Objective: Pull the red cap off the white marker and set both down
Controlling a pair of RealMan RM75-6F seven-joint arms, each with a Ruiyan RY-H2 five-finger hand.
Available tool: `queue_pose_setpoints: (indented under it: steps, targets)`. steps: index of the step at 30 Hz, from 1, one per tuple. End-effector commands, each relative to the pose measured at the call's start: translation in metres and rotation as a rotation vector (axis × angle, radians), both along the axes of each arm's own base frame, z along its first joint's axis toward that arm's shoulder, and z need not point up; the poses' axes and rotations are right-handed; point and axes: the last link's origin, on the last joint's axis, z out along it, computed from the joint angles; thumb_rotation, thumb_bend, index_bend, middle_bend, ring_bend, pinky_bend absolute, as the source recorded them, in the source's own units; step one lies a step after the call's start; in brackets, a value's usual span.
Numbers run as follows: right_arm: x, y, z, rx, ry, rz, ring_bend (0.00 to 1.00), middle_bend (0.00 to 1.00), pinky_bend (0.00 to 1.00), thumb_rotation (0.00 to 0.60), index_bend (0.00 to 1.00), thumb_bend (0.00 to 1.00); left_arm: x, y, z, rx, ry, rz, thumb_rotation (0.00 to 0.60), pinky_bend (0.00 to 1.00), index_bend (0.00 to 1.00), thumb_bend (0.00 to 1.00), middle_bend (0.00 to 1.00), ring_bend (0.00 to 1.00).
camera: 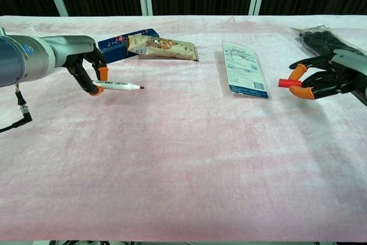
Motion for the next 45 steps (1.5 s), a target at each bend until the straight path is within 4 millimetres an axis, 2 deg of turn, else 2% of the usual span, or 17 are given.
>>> queue_pose_setpoints:
  steps: [1,4,7,15,20,24,28,31,33,35,39,43,45]
  targets:
    - [0.003,-0.001,-0.004,0.001,0.004,0.009,0.39,0.15,0.27,0.6,0.85,0.48,-0.001,0.002,-0.005,0.005,0.004,0.017,0.6,0.04,0.67,0.64,0.34,0.07]
    - [0.006,-0.003,-0.007,0.002,0.011,0.014,0.39,0.15,0.27,0.6,0.85,0.48,0.0,0.003,-0.009,-0.024,-0.004,0.03,0.6,0.03,0.49,0.51,0.33,0.06]
    - [0.007,-0.002,-0.007,0.008,0.028,0.018,0.39,0.14,0.26,0.6,0.84,0.49,0.001,0.002,-0.006,-0.056,0.008,0.036,0.6,0.01,0.29,0.32,0.31,0.04]
    - [0.007,-0.005,-0.005,0.024,0.022,-0.008,0.38,0.13,0.26,0.6,0.76,0.49,0.009,0.004,0.008,-0.046,-0.013,0.034,0.6,0.0,0.12,0.16,0.19,0.0]
    - [0.006,-0.004,-0.004,0.045,0.027,-0.014,0.38,0.12,0.26,0.6,0.73,0.49,0.015,0.004,0.021,-0.023,-0.024,0.016,0.6,0.0,0.1,0.1,0.15,0.0]
    - [0.01,0.003,-0.006,0.039,0.025,-0.001,0.37,0.12,0.25,0.6,0.7,0.44,0.03,0.001,0.046,0.03,-0.022,-0.063,0.6,0.0,0.1,0.09,0.16,0.0]
    - [0.012,0.008,-0.01,0.03,0.039,0.013,0.36,0.12,0.25,0.6,0.63,0.39,0.034,-0.001,0.06,0.076,-0.031,-0.118,0.6,0.0,0.11,0.09,0.16,0.0]
    - [0.012,0.015,-0.018,0.021,0.056,0.019,0.35,0.12,0.24,0.6,0.59,0.36,0.034,-0.004,0.075,0.122,-0.043,-0.16,0.6,0.0,0.12,0.09,0.16,0.0]
    - [0.011,0.02,-0.031,0.039,0.088,0.028,0.35,0.11,0.24,0.6,0.57,0.33,0.03,-0.009,0.088,0.155,-0.049,-0.181,0.6,0.0,0.13,0.09,0.16,0.0]
    - [0.011,0.021,-0.038,0.045,0.111,0.033,0.33,0.1,0.23,0.6,0.52,0.28,0.027,-0.013,0.092,0.154,-0.059,-0.183,0.6,0.0,0.13,0.09,0.16,0.0]
    - [0.008,0.024,-0.047,0.096,0.169,0.045,0.29,0.05,0.22,0.6,0.3,0.13,0.019,-0.019,0.1,0.141,-0.061,-0.178,0.6,0.0,0.14,0.09,0.16,0.0]
    - [0.009,0.022,-0.044,0.12,0.173,0.042,0.26,0.01,0.2,0.6,0.09,0.04,0.015,-0.023,0.104,0.124,-0.062,-0.189,0.6,0.0,0.14,0.09,0.16,0.0]
    - [0.008,0.019,-0.036,0.107,0.181,0.047,0.26,0.0,0.2,0.6,0.05,0.02,0.012,-0.025,0.108,0.126,-0.069,-0.214,0.6,0.0,0.14,0.09,0.16,0.0]
